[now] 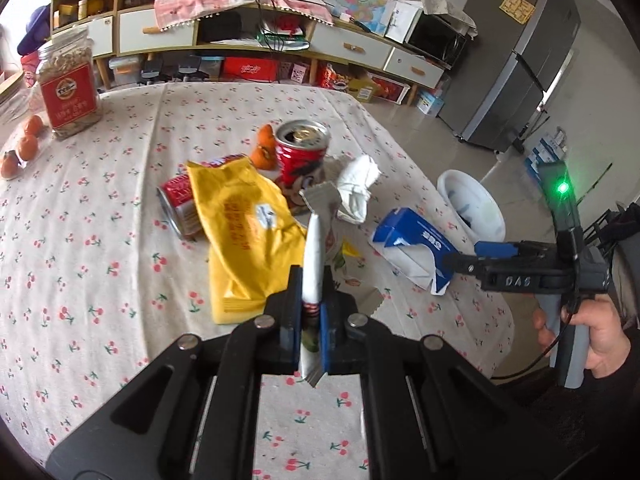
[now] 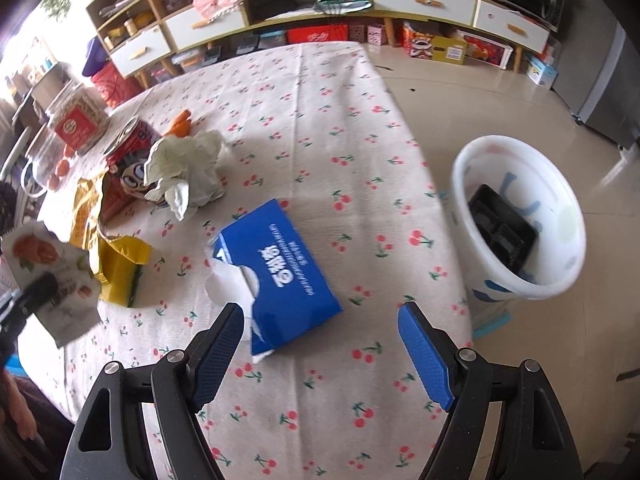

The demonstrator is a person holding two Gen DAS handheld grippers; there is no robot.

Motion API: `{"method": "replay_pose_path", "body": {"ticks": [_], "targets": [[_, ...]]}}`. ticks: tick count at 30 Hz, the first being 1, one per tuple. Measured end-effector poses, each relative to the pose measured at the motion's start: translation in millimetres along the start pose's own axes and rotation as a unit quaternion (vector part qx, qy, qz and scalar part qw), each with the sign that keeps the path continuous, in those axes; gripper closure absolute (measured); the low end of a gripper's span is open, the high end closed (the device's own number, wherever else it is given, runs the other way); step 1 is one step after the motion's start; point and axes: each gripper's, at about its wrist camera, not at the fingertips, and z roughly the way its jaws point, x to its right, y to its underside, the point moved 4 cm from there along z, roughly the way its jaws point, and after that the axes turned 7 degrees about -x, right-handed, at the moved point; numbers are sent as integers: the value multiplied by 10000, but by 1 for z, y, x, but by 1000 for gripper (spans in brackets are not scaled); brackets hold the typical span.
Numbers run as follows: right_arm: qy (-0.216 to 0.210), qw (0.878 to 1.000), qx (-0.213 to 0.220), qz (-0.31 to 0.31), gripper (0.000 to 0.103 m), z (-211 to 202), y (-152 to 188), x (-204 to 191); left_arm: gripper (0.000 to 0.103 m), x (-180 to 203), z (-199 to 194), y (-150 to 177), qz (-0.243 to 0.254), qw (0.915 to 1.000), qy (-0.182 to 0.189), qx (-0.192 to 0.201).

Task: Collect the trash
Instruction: 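Grasp the blue tissue box with the right tool while the left tool holds the white stick, then drop the white stick into the white bin with the left tool while the right carries the box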

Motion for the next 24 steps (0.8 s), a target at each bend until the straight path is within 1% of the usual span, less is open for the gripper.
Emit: {"method": "replay_pose_path", "body": {"ticks": [4, 10, 13, 17, 21, 24], "targets": [[53, 9998, -94, -169, 22, 10, -5, -11, 95, -7, 0, -2, -61, 10000, -10, -5], [38, 9996, -178, -204, 23, 21, -11, -16, 95, -10, -1, -1, -78, 10000, -41, -2], [28, 9995, -205, -238, 30, 25, -13, -18, 95, -12, -2, 0, -77, 9999, -84, 7], [4, 9993, -235, -283, 48, 27, -12, -20, 95, -13, -1, 1, -104, 9999, -120, -2], [-46, 9995, -199, -255, 49, 24, -10, -18, 95, -12, 0, 1, -116, 9998, -136, -16], [-61, 9997, -61, -217, 49, 16, -9, -15, 95, -10, 0, 0, -107, 9998, -147, -4]]}}
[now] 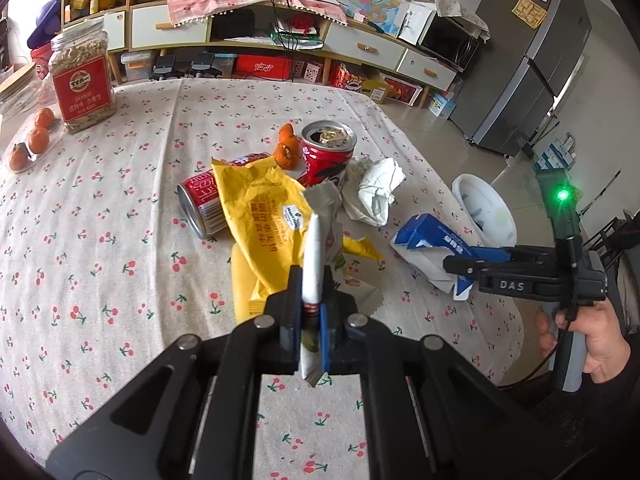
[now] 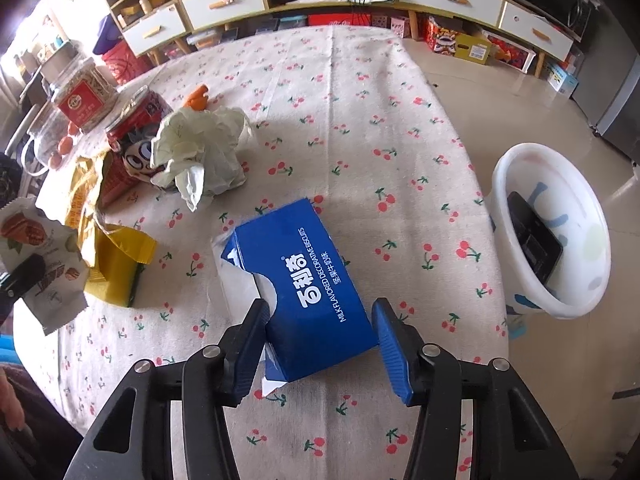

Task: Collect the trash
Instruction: 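Drop the white stick into the white bin with the left tool while the right carries the box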

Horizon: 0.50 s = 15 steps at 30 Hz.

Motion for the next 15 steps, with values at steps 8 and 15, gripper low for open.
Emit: {"method": "replay_pose_path", "body": {"ticks": [8, 15], "targets": [[-26, 9987, 428, 256, 49, -33, 4, 28, 95, 12, 1, -6, 78, 9999, 9, 77], [-37, 9950, 717, 694, 49, -57, 11, 72, 95, 45, 1, -23, 331, 9992, 92, 221]]}}
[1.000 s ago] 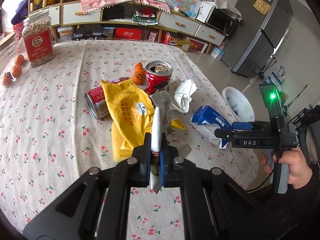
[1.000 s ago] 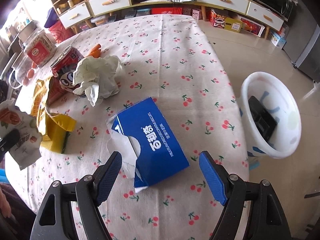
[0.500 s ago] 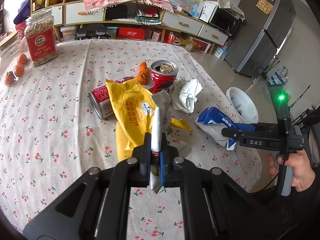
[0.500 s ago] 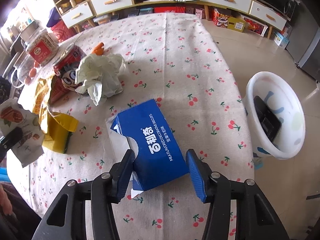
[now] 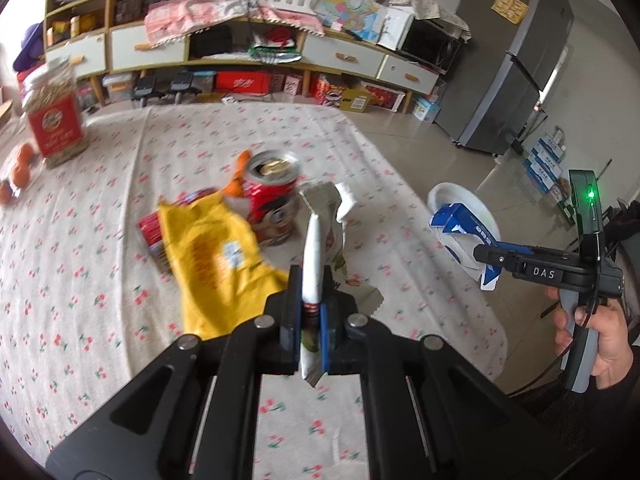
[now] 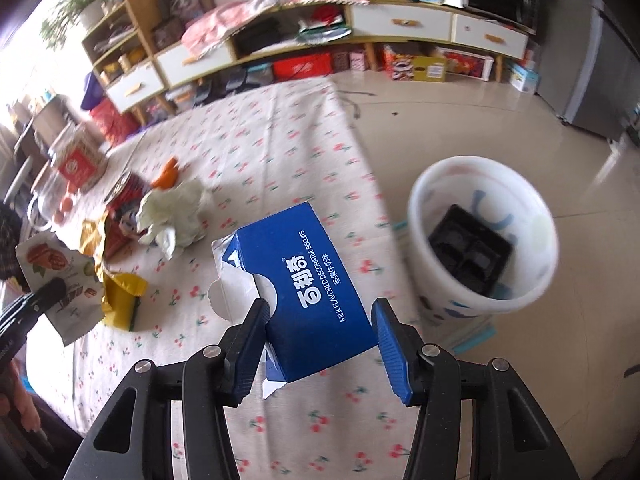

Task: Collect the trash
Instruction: 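Drop the white stick into the white bin with the left tool while the right carries the box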

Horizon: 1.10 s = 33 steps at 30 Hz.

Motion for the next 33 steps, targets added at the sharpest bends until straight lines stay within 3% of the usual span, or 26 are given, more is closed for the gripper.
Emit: {"method": "replay_pose_path", "body": {"ticks": [15, 25, 33], "targets": [[178, 9906, 549, 1238, 49, -48, 3, 119, 95, 104, 47, -45, 697, 9968, 379, -93], [180, 9807, 539, 1872, 49, -51, 17, 177, 95, 181, 120, -72, 1138, 9893, 692, -590], [254, 9751, 417, 2161, 49, -44, 25, 206, 95, 227, 162, -77, 1402, 9850, 732, -684]]}}
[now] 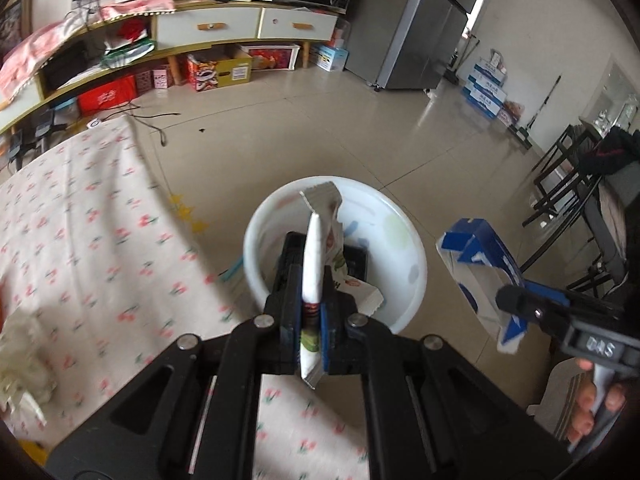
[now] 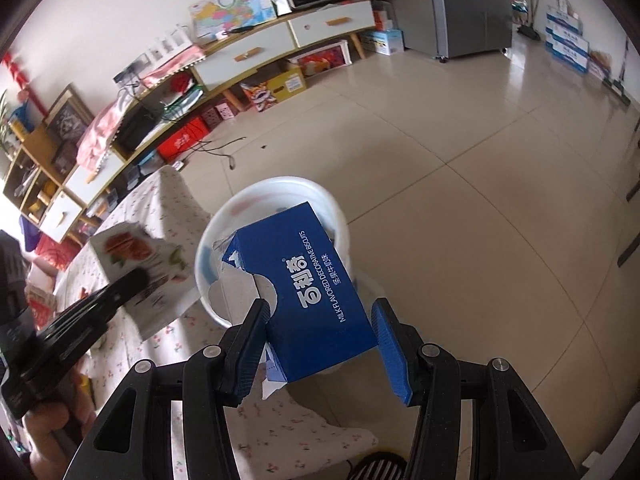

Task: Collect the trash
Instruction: 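Drop the white stick into the white bin with the left tool while the right carries the box, then lower the blue tissue box into the white bin and open the right tool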

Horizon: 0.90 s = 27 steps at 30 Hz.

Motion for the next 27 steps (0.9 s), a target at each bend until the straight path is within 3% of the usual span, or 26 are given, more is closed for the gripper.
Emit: {"method": "replay_pose_path", "body": {"ticks": [9, 11, 13, 17, 21, 24, 27], "targets": [[24, 9998, -60, 171, 49, 5, -2, 12, 95, 15, 16, -17, 158, 9995, -282, -38], [36, 9998, -64, 197, 49, 3, 0, 14, 88, 12, 17, -18, 92, 9993, -349, -49], [54, 9998, -63, 207, 49, 2, 0, 16, 70, 7, 18, -16, -33, 9993, -354, -95], [75, 9997, -75, 234, 49, 4, -3, 15, 61, 1, 6, -8, -117, 9991, -392, -134], [111, 9997, -81, 212, 49, 7, -9, 11, 36, -3, -16, -2, -64, 9986, -523, -33], [164, 9997, -72, 166, 49, 12, -13, 6, 26, -11, -33, 5, -56, 9983, -579, -19], [201, 9997, -61, 142, 49, 19, -19, 0, 24, -26, -48, 13, -144, 9979, -622, -68]]}}
